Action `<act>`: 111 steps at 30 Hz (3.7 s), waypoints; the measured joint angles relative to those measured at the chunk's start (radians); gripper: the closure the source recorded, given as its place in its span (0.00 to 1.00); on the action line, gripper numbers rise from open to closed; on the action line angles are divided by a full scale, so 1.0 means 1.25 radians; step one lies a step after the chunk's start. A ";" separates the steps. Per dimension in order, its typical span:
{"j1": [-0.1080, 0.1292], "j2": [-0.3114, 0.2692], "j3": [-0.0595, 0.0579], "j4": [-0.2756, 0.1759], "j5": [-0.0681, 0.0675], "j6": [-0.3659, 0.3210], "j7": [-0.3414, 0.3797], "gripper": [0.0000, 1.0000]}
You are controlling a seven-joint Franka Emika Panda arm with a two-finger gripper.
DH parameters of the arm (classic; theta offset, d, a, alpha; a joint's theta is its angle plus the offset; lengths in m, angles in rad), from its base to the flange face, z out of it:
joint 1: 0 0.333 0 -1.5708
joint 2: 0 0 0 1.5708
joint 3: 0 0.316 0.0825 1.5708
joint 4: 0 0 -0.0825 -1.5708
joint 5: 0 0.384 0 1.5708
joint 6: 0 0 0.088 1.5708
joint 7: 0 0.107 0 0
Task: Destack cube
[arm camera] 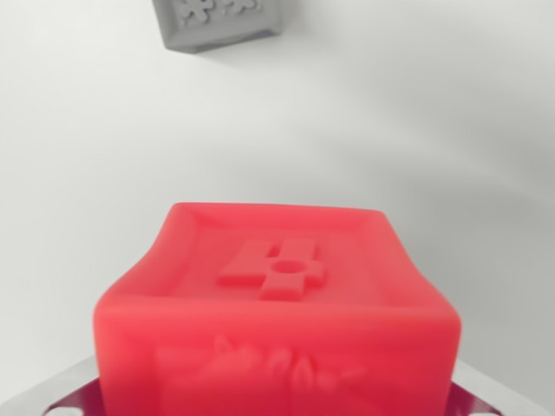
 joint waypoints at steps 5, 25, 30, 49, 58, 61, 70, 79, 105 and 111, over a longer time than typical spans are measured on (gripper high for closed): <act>-0.004 -0.007 -0.005 -0.019 0.002 0.012 0.006 1.00; -0.023 -0.034 -0.029 -0.092 0.008 0.059 0.028 1.00; -0.027 -0.040 -0.036 -0.110 0.009 0.071 0.034 1.00; -0.047 -0.058 -0.062 -0.173 0.014 0.115 0.051 1.00; -0.057 -0.064 -0.075 -0.199 0.017 0.135 0.057 1.00; -0.060 -0.065 -0.079 -0.207 0.018 0.141 0.059 1.00; -0.069 -0.070 -0.091 -0.229 0.020 0.159 0.063 1.00; -0.080 -0.072 -0.104 -0.251 0.024 0.179 0.066 1.00; -0.108 -0.055 -0.134 -0.298 0.049 0.245 0.063 1.00; -0.109 0.000 -0.124 -0.294 0.076 0.288 0.046 1.00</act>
